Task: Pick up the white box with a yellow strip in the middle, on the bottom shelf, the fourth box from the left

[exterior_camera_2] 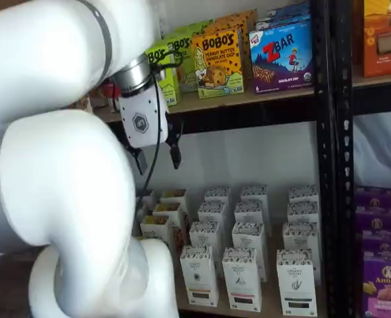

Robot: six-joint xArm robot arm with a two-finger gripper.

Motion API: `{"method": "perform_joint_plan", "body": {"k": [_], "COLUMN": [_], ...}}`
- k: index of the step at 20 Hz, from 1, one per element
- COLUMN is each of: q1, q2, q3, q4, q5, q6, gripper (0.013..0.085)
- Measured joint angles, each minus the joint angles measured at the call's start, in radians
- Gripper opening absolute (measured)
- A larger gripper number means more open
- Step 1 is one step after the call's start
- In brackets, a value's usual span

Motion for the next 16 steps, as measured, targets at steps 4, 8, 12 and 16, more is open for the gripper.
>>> {"method": "perform_joint_plan", "body": {"k": [4,8,12,16], "q1": [0.036,0.047,0.047,0.027], "q2": [0.014,0.068,0.128,0.194], "q3": [0.066,0.095,0.129,0.150], "q4": [-0.004,0.006,-0.032,-0.067], "q5": [-0.123,-0.193,-0.297,-0.401], "q6": [0.046,0.061,0.086,0.096], "gripper": [0.0850,0.0850,0.0850,0.0850]}}
